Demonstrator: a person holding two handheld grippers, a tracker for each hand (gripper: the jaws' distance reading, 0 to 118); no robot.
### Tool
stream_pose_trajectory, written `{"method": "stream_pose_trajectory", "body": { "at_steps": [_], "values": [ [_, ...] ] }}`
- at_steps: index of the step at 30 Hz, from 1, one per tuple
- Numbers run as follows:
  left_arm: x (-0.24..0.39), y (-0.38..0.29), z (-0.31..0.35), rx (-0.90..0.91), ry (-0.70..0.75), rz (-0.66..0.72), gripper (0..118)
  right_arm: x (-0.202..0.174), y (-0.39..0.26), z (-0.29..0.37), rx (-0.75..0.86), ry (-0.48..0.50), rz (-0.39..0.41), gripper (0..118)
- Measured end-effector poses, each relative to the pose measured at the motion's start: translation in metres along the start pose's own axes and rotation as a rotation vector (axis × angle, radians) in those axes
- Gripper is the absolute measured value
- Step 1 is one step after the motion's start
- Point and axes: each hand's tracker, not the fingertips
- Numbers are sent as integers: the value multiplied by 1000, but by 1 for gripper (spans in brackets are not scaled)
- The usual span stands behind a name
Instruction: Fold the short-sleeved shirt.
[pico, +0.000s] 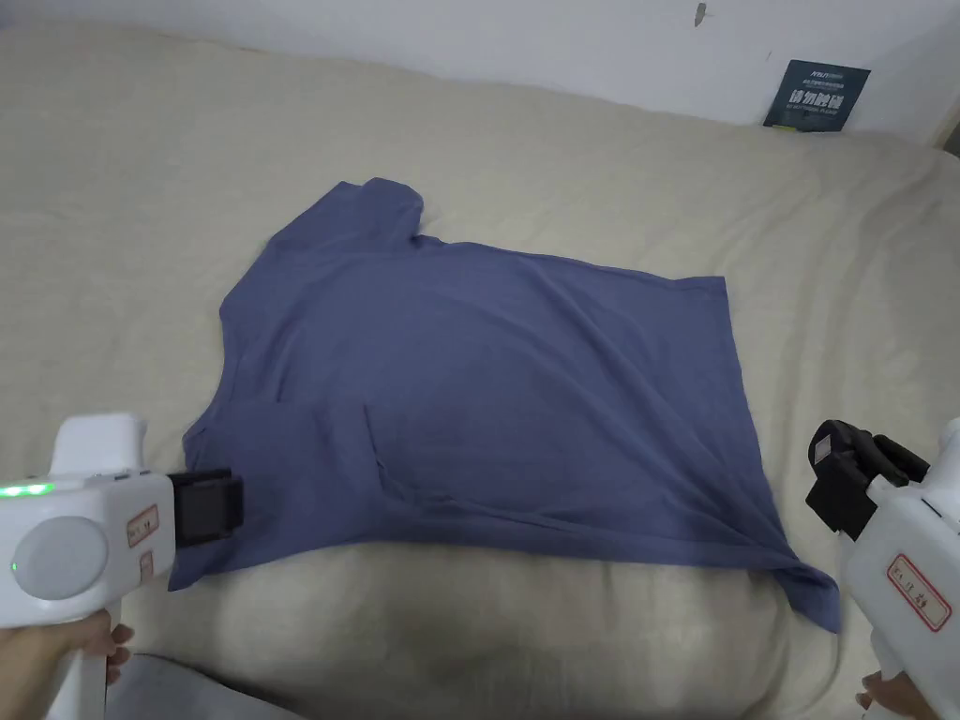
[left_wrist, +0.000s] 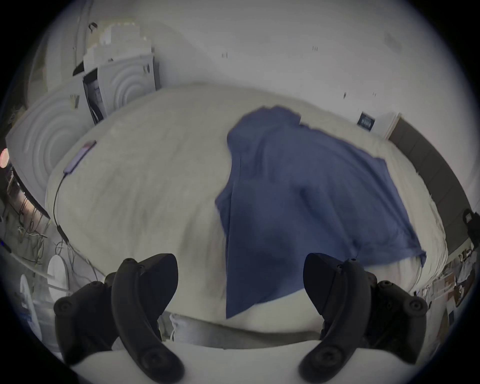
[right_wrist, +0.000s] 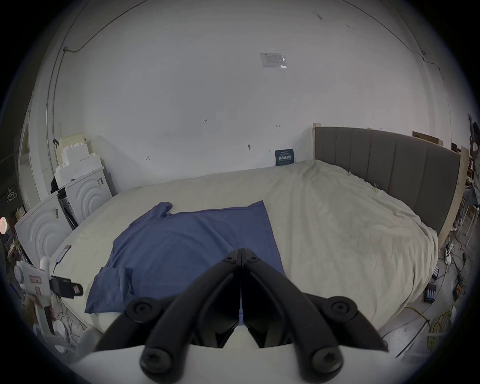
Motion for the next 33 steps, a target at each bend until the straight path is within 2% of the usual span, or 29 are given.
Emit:
{"method": "stream_pose_trajectory", "body": {
  "at_steps": [4, 5, 6, 7, 8, 9, 11, 14, 19, 26, 27, 28, 29, 30, 31, 33],
  "values": [
    [4, -13, -15, -79, -36, -15, 102, 4, -3, -3, -19, -5, -4, 3],
    [6, -14, -18, -85, -27, -21, 96, 7, -3, -3, -20, -6, -7, 3],
    [7, -16, -21, -91, -12, -29, 86, 8, -3, -3, -21, -9, -10, 3],
    [9, -17, -24, -94, 2, -40, 69, 9, -3, -3, -21, -12, -12, 3],
    [10, -18, -27, -100, 7, -46, 41, 10, -3, -3, -21, -15, -13, 3],
    [11, -17, -30, -122, 2, -52, 25, 12, -2, -3, -22, -17, -15, 3],
    [12, -20, -36, -159, -52, -31, 8, 15, -3, -3, -23, -29, -18, 3],
    [13, -20, -38, -150, -45, -3, 4, 23, -5, -2, -27, -48, -41, 3],
    [7, -14, -18, -85, -65, 38, 3, 34, -7, 0, -55, -66, -79, 3],
    [15, 14, 31, 102, -115, 21, 3, 55, -7, -19, -293, -89, -15, 4],
    [16, 17, 35, 130, -116, 40, 3, 58, -10, -25, -343, -120, -4, 8],
    [17, 19, 39, 149, -127, 65, 3, 62, -14, -30, -388, -106, 7, 23],
    [17, 21, 40, 155, -140, 86, 3, 68, -18, -34, -385, -108, -2, 67],
    [18, 23, 40, 163, -146, 97, 3, 73, -23, -41, -411, -123, -14, 101],
    [20, 24, 40, 170, -144, 98, 3, 77, -29, -48, -477, -132, -14, 118],
    [23, 27, 38, 178, -128, 87, 3, 84, -41, -56, -520, -137, -19, 118]
  ]
}}
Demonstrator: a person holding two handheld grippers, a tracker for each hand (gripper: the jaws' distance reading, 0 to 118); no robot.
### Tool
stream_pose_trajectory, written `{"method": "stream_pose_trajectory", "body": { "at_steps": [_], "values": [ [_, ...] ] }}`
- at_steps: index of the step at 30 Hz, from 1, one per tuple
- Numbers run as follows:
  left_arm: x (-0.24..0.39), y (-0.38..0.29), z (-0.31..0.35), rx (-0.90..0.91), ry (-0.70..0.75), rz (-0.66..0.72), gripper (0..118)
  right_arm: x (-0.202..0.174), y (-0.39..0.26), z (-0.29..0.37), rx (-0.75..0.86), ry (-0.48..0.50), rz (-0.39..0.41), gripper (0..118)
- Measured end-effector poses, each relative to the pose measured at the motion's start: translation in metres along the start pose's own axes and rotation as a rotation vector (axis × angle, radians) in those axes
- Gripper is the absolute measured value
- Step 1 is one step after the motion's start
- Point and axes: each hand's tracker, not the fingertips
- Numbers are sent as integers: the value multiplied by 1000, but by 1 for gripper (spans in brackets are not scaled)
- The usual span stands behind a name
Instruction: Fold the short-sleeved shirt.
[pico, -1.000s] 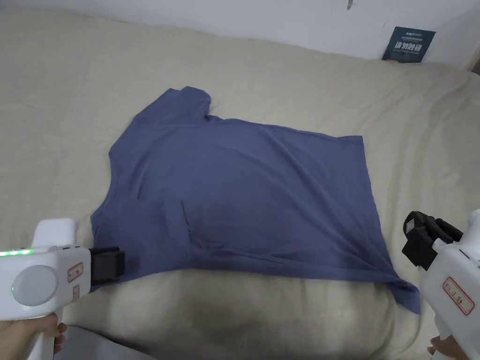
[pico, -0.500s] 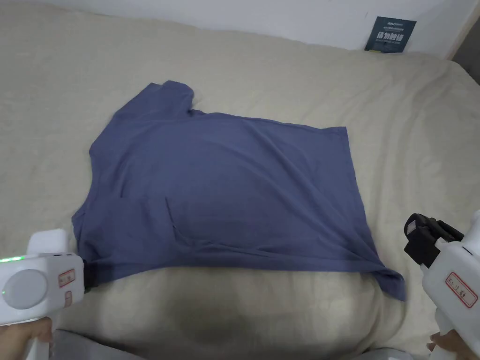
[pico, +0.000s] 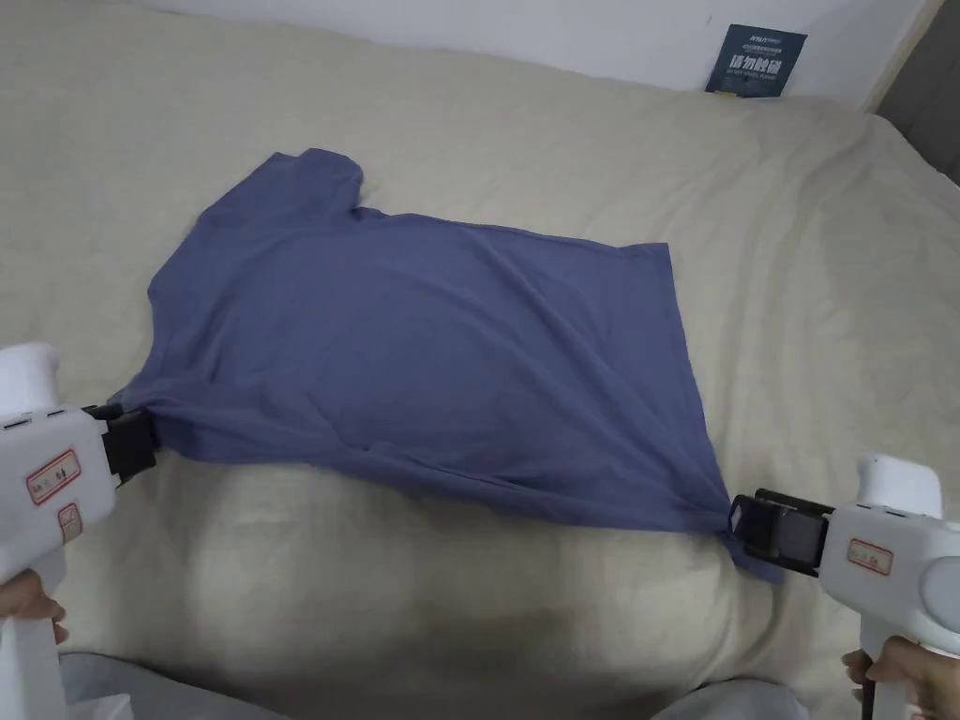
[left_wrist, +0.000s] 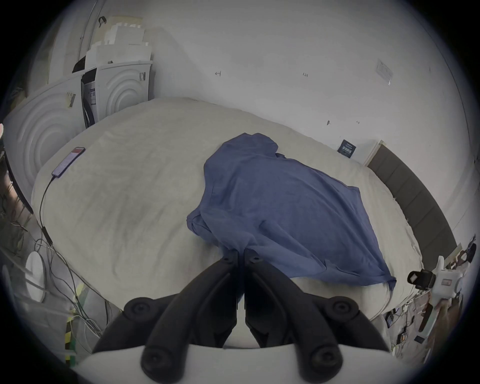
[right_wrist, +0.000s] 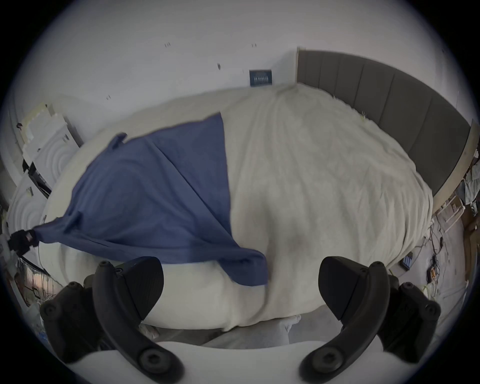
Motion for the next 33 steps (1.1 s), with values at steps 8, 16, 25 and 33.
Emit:
{"method": "stream_pose_trajectory", "body": {
  "at_steps": [8, 16, 25, 33],
  "values": [
    [4, 1, -9, -12, 23, 28, 3, 8, -10, -45, -89, -42, 7, 110],
    [5, 3, -10, -21, 36, 31, 3, 7, -7, -49, -90, -22, 31, 12],
    [0, 40, -4, 40, -5, 76, 3, -5, 44, 10, 1, 81, 94, 10],
    [3, 104, -37, 133, 41, 71, 3, -39, 116, 1, 39, 58, 178, 10]
  ]
}}
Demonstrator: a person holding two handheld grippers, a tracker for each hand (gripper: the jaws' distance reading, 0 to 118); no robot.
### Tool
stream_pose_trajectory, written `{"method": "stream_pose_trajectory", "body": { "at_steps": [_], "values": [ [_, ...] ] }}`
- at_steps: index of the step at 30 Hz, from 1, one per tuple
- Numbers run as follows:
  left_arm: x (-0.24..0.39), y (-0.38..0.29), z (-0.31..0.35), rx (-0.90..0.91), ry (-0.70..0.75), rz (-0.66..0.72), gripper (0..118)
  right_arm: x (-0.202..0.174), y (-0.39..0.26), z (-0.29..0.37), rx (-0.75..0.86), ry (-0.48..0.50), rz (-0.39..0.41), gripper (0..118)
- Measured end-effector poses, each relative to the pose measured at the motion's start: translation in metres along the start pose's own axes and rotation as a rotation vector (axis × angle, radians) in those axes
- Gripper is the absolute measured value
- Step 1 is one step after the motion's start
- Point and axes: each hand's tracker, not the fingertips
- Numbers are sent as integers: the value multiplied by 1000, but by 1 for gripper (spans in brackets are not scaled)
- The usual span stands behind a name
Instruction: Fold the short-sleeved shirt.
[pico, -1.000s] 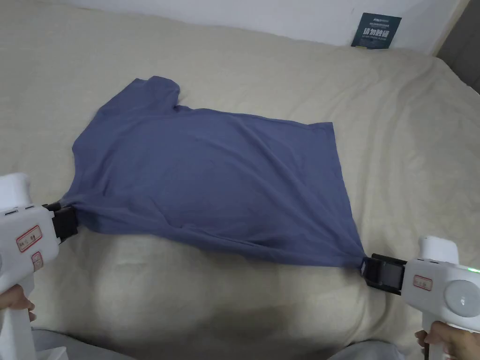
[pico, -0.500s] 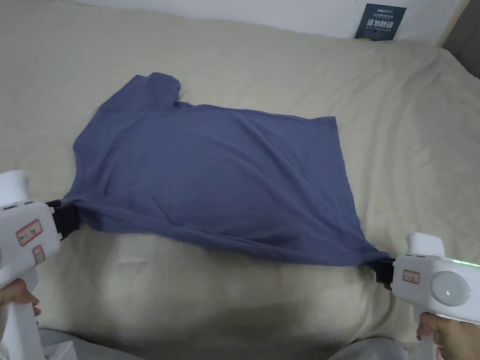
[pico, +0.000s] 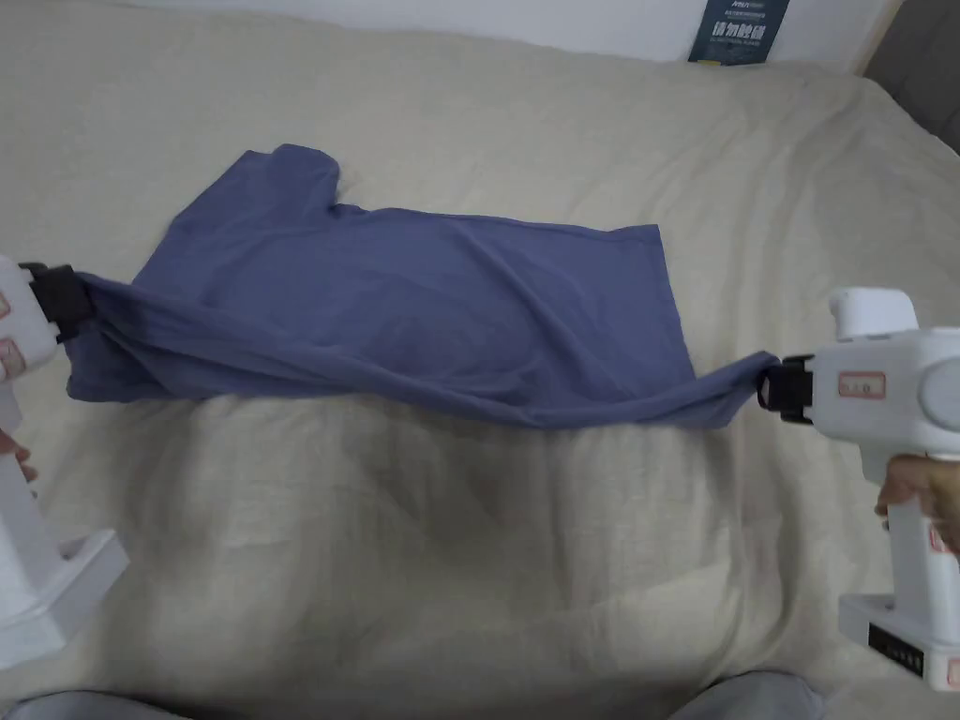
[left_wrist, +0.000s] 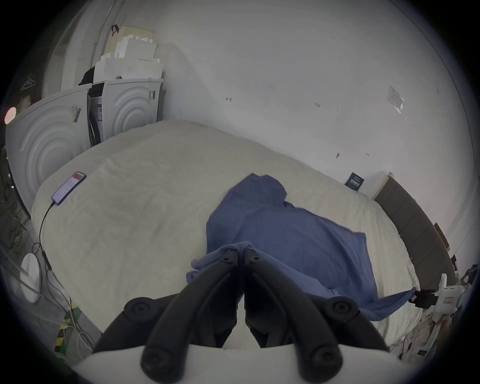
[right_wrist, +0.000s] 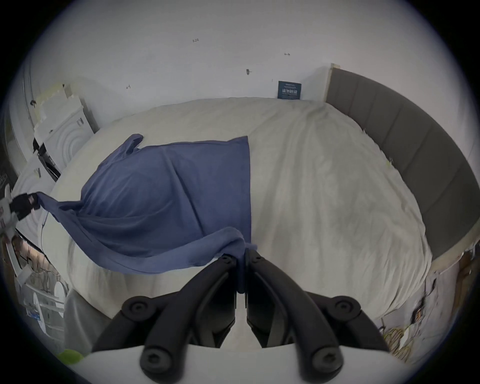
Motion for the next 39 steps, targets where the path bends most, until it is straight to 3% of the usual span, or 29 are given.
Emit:
{"method": "stream_pose_trajectory", "body": {
  "at_steps": [9, 13, 23, 25, 26, 27, 28, 29, 30, 31, 32, 35, 39],
  "values": [
    [-9, 38, -91, -48, 102, 17, 3, -19, 62, -83, -94, -61, -26, 10],
    [-7, 45, -135, -100, 123, 15, 3, -21, 78, -123, -168, -133, -46, 10],
    [16, 48, -225, -242, 149, -128, 3, -12, 101, -187, -294, -228, -107, 10],
    [16, 43, -231, -270, 164, -129, 12, -12, 104, -193, -310, -240, -102, 10],
    [17, 42, -232, -283, 174, -133, 39, -11, 105, -193, -309, -242, -107, 10],
    [17, 41, -231, -284, 183, -137, 70, -11, 105, -192, -310, -239, -121, 16],
    [16, 41, -229, -289, 192, -146, 97, -9, 107, -190, -304, -230, -137, 31],
    [15, 41, -225, -288, 192, -151, 108, -7, 107, -186, -296, -228, -149, 61],
    [16, 42, -216, -257, 192, -155, 107, -5, 108, -179, -284, -231, -155, 85],
    [16, 46, -207, -217, 184, -160, 107, -3, 108, -172, -259, -226, -152, 103],
    [15, 50, -199, -212, 168, -157, 107, -1, 108, -164, -235, -235, -144, 114],
    [21, 57, -161, -87, 152, -161, 107, 0, 108, -122, -88, -268, -101, 115],
    [31, 46, -95, 111, 121, -188, 109, -8, 87, -49, 187, -195, -54, 115]
  ]
}}
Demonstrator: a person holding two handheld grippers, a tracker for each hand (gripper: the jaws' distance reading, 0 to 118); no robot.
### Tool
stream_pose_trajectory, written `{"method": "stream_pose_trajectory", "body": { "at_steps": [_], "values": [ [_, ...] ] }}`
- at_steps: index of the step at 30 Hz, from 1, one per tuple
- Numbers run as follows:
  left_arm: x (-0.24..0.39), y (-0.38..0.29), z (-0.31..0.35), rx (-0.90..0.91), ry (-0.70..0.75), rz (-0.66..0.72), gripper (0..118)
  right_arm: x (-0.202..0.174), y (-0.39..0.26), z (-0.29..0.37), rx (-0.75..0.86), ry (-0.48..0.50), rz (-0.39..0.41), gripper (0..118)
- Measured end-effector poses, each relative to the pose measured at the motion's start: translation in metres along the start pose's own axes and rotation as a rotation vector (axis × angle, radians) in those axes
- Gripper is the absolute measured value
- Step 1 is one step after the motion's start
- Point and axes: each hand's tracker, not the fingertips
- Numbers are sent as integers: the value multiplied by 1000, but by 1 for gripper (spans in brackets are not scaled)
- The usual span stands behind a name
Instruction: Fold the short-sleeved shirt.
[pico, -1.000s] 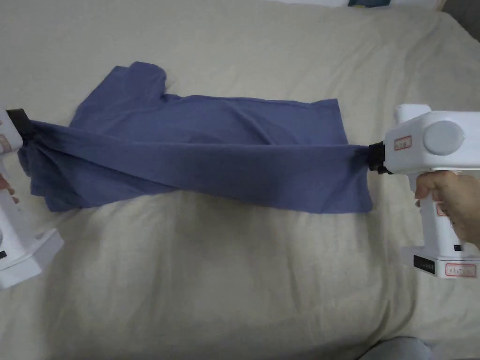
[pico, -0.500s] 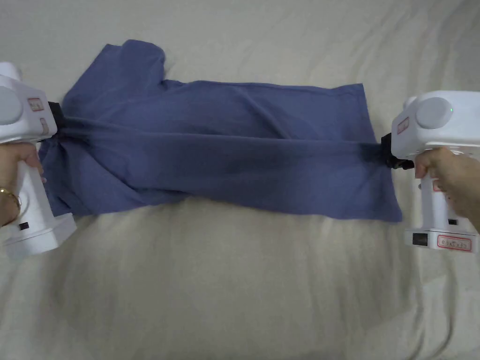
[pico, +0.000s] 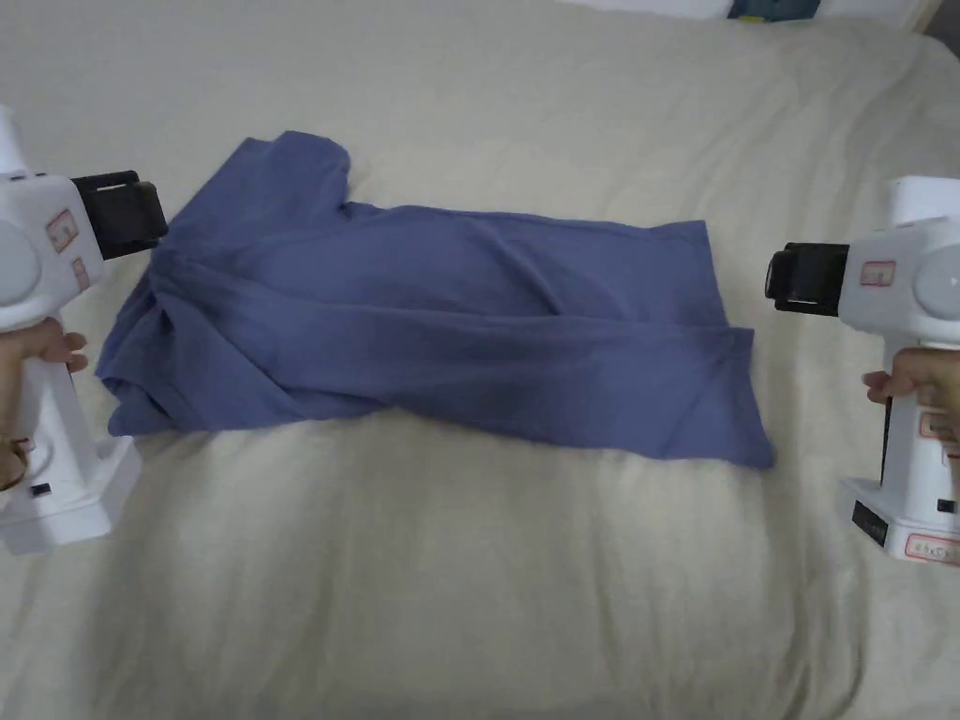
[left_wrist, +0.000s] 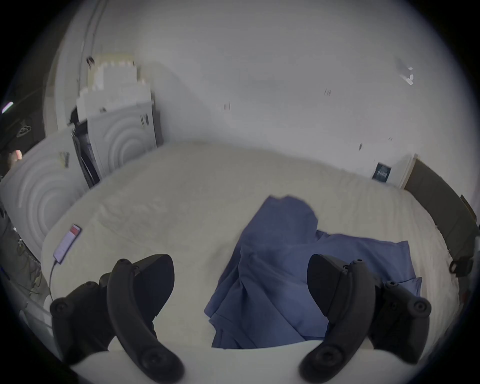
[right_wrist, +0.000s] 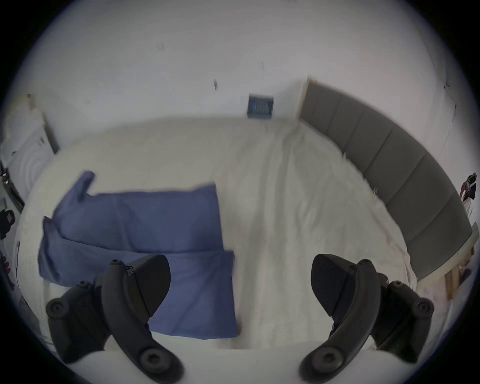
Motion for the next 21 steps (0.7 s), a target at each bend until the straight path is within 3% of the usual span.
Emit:
{"method": "stream_pose_trajectory", "body": {
  "at_steps": [4, 10, 12, 14, 16, 17, 18, 19, 20, 21],
  "values": [
    [6, -25, 59, 138, 24, -72, 109, -3, -31, 70, 236, 77, -18, 116],
    [7, -64, 117, 185, 14, -154, 105, -16, -86, 130, 332, 138, -34, 118],
    [6, -73, 132, 189, 10, -162, 82, -19, -98, 141, 343, 154, -45, 118],
    [4, -80, 141, 193, 6, -157, 45, -20, -108, 150, 338, 184, -96, 118],
    [1, -86, 150, 192, -15, -128, 19, -19, -117, 155, 324, 241, -145, 116],
    [0, -89, 153, 189, -22, -121, 3, -19, -121, 158, 323, 246, -137, 99],
    [0, -92, 157, 189, -25, -116, 1, -21, -126, 162, 332, 236, -127, 68],
    [-1, -95, 159, 191, -29, -113, 0, -25, -129, 164, 340, 202, -106, 27],
    [-2, -97, 161, 184, -45, -110, 0, -25, -130, 162, 337, 184, -87, 7],
    [-1, -99, 162, 178, -61, -107, 0, -25, -133, 163, 337, 200, -93, 6]
  ]
}}
